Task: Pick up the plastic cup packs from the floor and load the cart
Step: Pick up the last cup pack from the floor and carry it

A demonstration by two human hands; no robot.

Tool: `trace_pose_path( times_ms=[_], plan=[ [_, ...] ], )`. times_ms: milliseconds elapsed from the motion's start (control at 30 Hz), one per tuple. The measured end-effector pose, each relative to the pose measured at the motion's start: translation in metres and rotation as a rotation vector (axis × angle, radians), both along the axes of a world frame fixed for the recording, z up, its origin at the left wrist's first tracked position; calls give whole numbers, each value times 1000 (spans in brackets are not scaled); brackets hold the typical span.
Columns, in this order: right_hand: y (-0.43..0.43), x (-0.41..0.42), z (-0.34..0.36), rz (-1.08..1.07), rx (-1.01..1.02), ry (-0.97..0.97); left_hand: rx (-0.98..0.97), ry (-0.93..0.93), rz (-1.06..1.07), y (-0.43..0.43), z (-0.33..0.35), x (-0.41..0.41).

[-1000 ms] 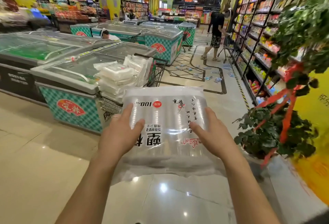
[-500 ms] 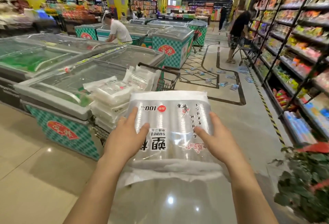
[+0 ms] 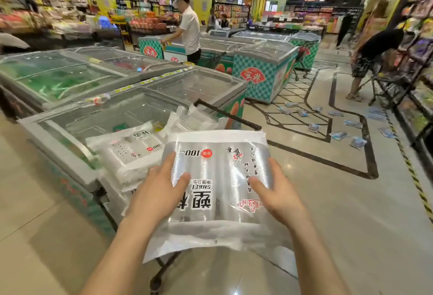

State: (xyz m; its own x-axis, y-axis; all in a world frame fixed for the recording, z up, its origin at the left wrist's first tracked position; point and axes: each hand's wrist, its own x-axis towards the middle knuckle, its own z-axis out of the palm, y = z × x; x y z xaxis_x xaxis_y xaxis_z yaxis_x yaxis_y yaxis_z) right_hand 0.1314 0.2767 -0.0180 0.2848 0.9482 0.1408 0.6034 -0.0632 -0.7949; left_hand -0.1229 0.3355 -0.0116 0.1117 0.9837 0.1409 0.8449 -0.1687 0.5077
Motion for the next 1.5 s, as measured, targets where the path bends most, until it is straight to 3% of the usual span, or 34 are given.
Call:
trace_pose_path(
  times_ms=[267,767,1100,1233,1500],
  plan=[
    [170,33,-4,215,-50,-9,-45,-73,217,109,-11,22],
    [440,-97,-27,587,-155,-108,-92,-119,630,280,-30,-80],
    [528,-173,-70,769,-231,-40,-144,-11,831,327,-56,-132],
    [544,-189,-107,805,-375,-117,-258,-32,872,342,-93,-133],
    [556,-192,-131,819,-350,-147,-264,-4,906,348,-112,-132]
  ],
)
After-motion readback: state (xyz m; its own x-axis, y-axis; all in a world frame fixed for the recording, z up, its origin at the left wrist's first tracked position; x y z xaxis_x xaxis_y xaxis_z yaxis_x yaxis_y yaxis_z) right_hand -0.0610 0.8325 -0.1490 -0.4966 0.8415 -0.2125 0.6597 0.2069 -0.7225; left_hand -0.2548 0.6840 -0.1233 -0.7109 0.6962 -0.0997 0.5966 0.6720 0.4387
